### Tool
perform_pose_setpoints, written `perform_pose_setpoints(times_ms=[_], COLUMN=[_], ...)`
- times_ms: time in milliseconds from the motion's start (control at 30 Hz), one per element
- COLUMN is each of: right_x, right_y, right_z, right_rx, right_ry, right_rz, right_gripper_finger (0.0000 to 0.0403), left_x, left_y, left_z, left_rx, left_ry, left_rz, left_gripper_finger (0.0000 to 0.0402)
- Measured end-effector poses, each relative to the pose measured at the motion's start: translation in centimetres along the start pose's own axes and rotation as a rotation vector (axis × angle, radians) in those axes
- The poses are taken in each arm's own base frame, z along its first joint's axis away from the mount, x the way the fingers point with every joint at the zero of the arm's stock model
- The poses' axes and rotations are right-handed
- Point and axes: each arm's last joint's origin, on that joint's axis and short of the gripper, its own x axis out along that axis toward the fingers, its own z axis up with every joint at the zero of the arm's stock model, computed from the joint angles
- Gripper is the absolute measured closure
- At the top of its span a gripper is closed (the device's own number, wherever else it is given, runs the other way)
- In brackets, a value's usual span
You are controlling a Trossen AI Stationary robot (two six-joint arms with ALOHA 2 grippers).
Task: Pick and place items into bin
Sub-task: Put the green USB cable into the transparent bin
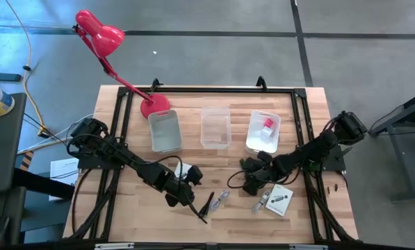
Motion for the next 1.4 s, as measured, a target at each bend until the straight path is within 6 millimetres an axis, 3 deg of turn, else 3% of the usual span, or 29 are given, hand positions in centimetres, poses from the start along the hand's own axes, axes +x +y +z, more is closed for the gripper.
perform_pose_setpoints(times_ms=[133,267,600,800,1100,1400], right_x=[0.0,0.0,0.0,0.5,1.7,1.8], right_y=[0.0,0.0,-0.1,0.0,0.3,0.5], right_z=[0.0,0.0,-0.1,-0.4,-0.7,-0.6], right_rx=[0.018,0.047,0.095,0.138,0.126,0.013], right_ry=[0.010,-0.001,0.025,0.068,0.081,0.057], right_rz=[0.005,-0.004,0.005,0.005,-0.014,0.006], right_gripper_finger=[0.0316,0.0323,0.0228,0.0215,0.0246,0.0332], left_x=[0.0,0.0,0.0,0.0,0.0,0.0], left_y=[0.0,0.0,0.0,0.0,0.0,0.0], left_z=[0.0,0.0,0.0,0.0,0.0,0.0], left_rx=[0.000,-0.002,-0.005,-0.004,0.000,0.003], left_ry=[0.000,-0.001,0.000,0.000,-0.001,-0.001], left_rz=[0.000,0.000,0.001,0.000,0.002,0.003], left_gripper_finger=[0.0131,0.0131,0.0131,0.0131,0.0130,0.0130])
